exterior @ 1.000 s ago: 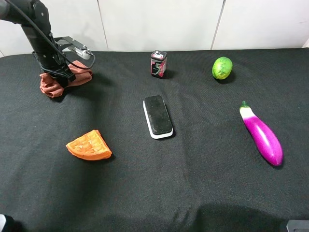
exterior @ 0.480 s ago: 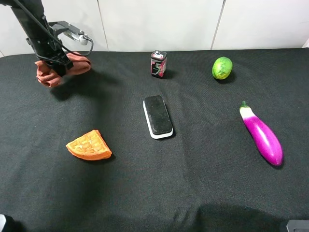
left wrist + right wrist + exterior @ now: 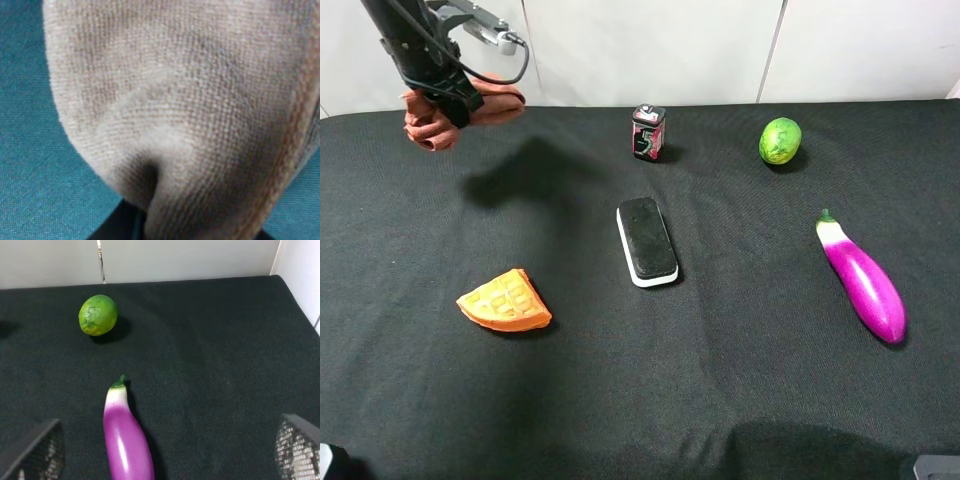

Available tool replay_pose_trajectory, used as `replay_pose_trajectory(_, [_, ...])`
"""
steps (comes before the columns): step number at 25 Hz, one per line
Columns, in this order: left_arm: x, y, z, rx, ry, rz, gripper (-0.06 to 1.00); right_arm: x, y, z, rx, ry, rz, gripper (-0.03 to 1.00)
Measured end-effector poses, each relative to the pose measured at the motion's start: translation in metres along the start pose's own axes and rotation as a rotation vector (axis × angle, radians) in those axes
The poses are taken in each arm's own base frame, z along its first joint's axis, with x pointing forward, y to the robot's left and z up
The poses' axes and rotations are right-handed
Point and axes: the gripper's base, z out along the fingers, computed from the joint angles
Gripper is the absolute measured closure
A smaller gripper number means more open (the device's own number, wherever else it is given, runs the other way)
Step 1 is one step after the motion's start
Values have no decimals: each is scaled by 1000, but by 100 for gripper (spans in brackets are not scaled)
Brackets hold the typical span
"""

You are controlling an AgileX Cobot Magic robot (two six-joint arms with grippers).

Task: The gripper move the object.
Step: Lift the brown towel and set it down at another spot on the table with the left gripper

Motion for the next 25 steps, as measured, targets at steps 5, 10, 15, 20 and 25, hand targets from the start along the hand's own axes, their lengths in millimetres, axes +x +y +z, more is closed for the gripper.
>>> replay_pose_trajectory(5, [-9, -22, -6, 27, 15, 50, 70, 0, 0, 0, 0, 0, 0, 33])
replay_pose_trajectory(10, [-17, -43, -9, 52, 33, 95, 70, 0, 0, 0, 0, 0, 0, 33])
replay_pose_trajectory(15, [-17, -52, -10, 69, 58, 79, 70, 0, 0, 0, 0, 0, 0, 33])
replay_pose_trajectory(20, [-6, -59, -16, 83, 51, 62, 70, 0, 0, 0, 0, 0, 0, 33])
replay_pose_trajectory(25, [13, -66, -25, 79, 36, 25, 70, 0, 0, 0, 0, 0, 0, 33])
